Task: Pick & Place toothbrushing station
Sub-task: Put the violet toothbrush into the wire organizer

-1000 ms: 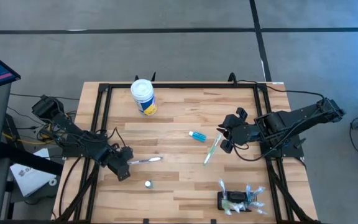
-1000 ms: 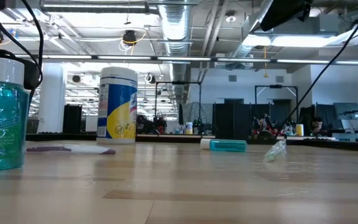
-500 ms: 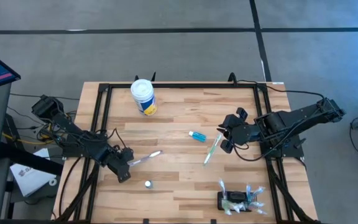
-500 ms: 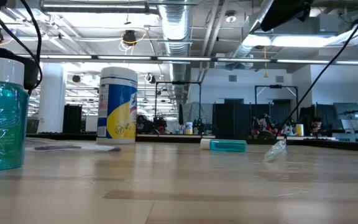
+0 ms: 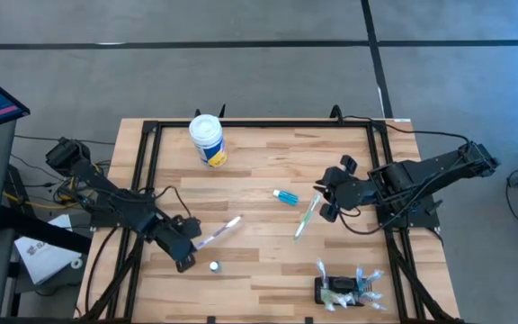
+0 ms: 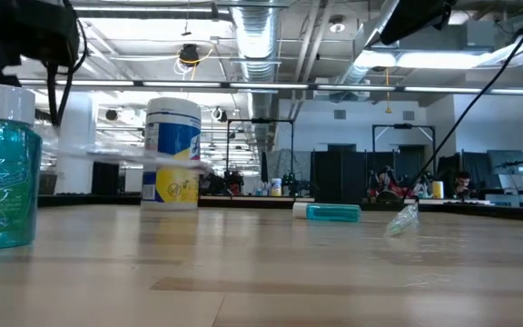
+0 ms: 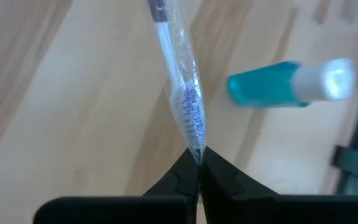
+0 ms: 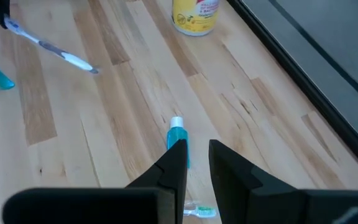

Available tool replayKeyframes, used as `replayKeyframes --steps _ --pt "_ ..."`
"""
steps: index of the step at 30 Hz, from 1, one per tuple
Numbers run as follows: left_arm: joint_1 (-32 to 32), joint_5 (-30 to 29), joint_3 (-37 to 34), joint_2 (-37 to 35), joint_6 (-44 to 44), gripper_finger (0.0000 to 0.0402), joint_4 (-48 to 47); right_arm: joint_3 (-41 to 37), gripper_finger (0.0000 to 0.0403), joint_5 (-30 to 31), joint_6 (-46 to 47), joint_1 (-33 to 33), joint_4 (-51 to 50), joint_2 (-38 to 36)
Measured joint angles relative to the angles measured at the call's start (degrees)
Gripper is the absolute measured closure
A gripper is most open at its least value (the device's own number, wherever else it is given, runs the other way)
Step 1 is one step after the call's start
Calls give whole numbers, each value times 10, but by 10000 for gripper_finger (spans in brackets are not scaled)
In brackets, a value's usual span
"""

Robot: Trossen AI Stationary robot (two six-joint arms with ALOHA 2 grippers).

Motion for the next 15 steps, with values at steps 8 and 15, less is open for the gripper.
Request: replayKeyframes --steps 8,15 --pt "25 4 40 0 -3 401 4 0 344 -49 -60 13 36 6" --pt "78 53 69 8 21 401 12 -1 344 -107 -160 22 87 63"
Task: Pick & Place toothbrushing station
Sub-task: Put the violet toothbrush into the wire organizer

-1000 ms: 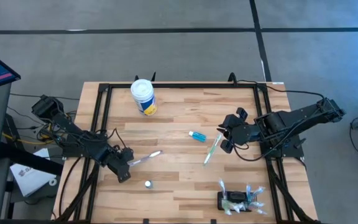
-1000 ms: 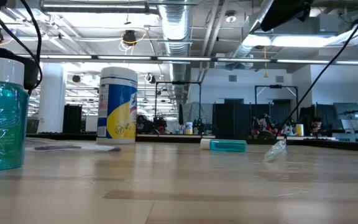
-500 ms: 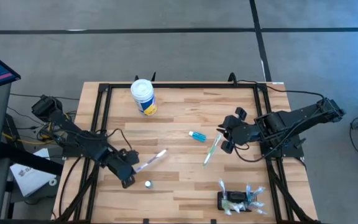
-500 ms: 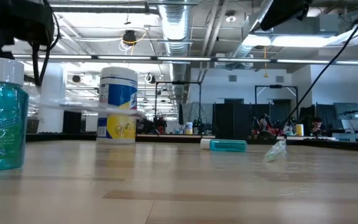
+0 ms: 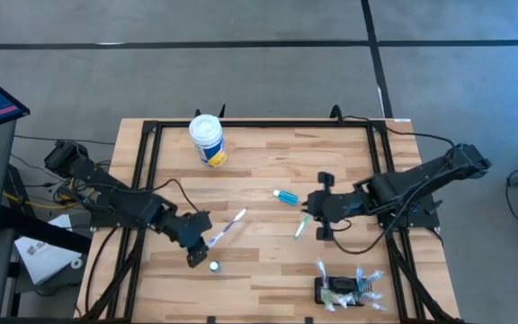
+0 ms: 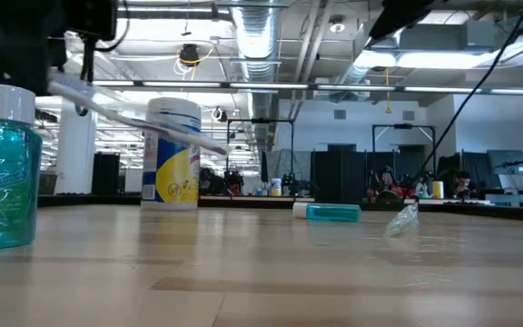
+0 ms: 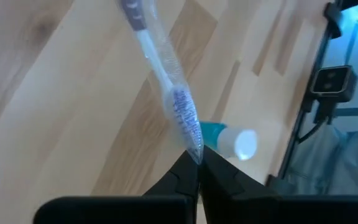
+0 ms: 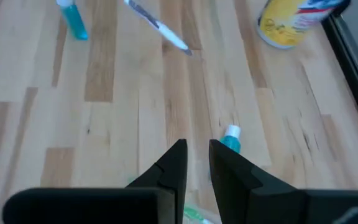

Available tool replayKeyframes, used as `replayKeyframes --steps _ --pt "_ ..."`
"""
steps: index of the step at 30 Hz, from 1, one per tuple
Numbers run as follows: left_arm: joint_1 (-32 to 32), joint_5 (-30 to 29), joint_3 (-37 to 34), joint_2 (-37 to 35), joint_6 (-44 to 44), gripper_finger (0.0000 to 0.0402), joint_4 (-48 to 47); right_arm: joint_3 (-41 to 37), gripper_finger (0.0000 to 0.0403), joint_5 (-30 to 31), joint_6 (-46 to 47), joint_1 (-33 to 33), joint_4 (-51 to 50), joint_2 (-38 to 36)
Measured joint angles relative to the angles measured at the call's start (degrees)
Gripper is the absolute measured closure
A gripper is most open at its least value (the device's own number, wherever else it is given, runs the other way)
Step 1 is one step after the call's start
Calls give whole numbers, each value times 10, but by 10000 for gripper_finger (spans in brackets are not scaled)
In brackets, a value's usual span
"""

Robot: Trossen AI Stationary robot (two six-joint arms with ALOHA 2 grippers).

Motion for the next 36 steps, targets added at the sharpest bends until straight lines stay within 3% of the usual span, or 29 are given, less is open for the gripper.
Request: replayKeyframes --steps 19,36 --pt "115 142 122 94 140 401 2 135 344 -30 -166 -1 19 172" --pt "122 156 150 110 170 401 32 155 343 -89 -268 0 131 229"
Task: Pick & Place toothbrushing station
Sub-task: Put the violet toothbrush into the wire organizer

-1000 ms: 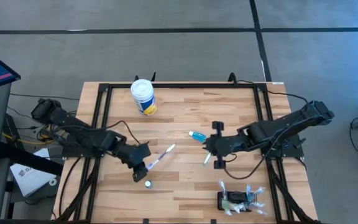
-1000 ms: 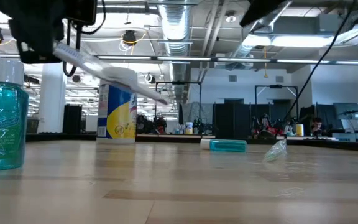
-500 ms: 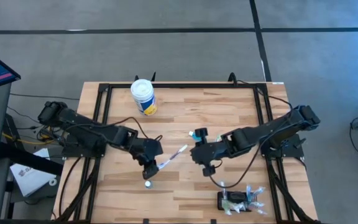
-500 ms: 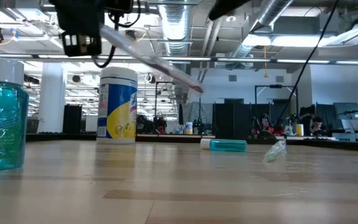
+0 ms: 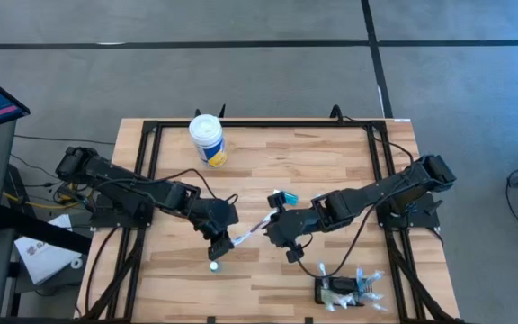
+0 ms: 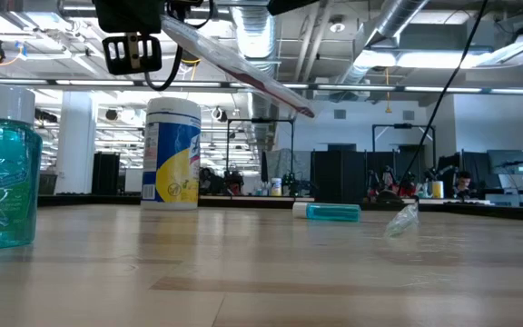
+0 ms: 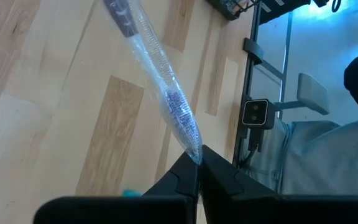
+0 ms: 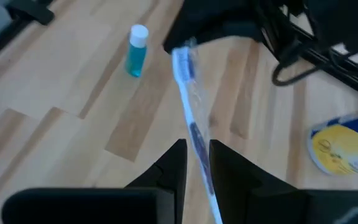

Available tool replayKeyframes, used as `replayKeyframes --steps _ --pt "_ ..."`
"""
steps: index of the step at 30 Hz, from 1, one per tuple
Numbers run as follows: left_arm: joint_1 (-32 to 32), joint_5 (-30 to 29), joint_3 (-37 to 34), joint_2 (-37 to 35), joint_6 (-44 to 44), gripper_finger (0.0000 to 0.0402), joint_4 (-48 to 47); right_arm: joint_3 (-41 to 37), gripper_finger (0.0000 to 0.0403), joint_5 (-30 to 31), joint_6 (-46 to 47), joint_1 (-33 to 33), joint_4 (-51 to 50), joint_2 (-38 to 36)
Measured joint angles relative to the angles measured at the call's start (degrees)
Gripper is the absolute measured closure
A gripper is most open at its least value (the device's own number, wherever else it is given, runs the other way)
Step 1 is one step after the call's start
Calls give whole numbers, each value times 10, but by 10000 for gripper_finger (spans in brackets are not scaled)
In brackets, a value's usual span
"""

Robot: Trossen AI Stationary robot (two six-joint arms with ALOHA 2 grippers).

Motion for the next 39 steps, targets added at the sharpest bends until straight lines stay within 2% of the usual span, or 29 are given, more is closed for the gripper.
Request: replayKeyframes --steps 3,7,13,17,39 --pt "0 0 0 0 0 401 2 0 331 -25 0 -1 18 0" --pt "0 0 0 0 1 401 6 1 298 -50 -7 -4 57 13" --pt "0 -1 0 0 1 401 11 2 242 -38 -62 -5 86 46" --pt "0 -1 0 0 2 401 12 7 223 -26 -79 0 93 46" --pt "11 0 0 0 2 401 42 6 233 -21 -103 -5 142 94"
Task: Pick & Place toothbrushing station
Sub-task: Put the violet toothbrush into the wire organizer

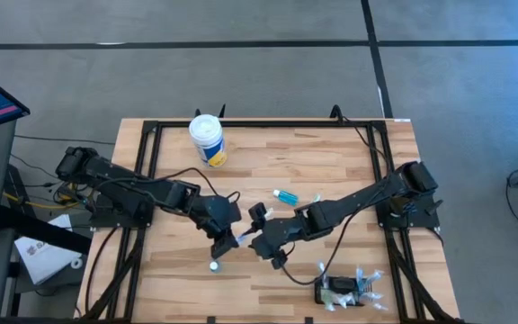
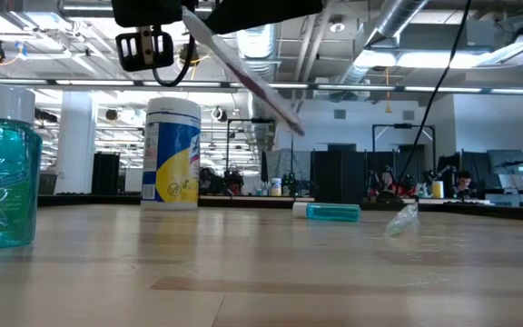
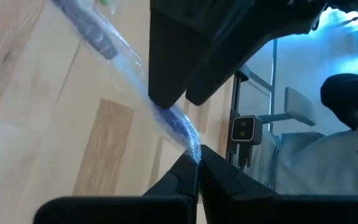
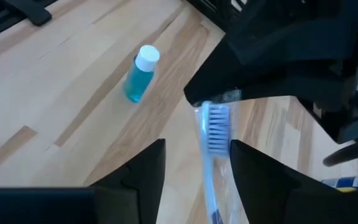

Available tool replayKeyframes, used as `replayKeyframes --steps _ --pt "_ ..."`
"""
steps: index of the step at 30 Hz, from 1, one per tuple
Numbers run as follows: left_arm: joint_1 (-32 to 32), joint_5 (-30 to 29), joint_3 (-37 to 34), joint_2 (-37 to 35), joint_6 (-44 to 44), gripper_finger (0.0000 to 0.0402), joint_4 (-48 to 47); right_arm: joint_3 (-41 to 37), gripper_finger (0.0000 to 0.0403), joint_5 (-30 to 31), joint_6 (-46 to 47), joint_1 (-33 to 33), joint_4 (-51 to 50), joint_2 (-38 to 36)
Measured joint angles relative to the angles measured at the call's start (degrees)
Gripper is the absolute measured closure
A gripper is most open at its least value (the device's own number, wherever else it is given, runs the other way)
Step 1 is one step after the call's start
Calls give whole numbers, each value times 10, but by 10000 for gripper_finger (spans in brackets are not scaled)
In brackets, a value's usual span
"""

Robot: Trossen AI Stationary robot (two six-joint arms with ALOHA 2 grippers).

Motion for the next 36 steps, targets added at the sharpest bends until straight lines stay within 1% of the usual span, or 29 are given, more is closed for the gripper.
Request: replayKeyframes --steps 2,7,17,21,24,26,29,32,33,36 --pt "2 0 0 0 0 401 5 0 232 5 -2 0 1 0" --pt "2 2 0 0 1 401 13 0 234 43 -2 0 1 0" --pt "2 10 0 0 2 401 23 0 238 43 -2 -7 -7 0" --pt "2 10 0 0 4 401 31 -2 248 50 -2 -6 -5 16" --pt "2 10 0 0 4 401 33 2 267 62 -2 -6 15 24" --pt "2 10 0 0 4 401 33 -1 287 77 -2 -6 10 27" --pt "2 10 0 0 4 401 34 0 331 84 -2 -6 14 27" --pt "2 9 0 0 4 401 34 0 383 83 -2 -5 11 26" --pt "2 10 0 -1 4 401 34 0 392 82 -3 -5 9 26" --pt "2 8 0 -1 4 401 35 0 392 80 1 -5 6 25"
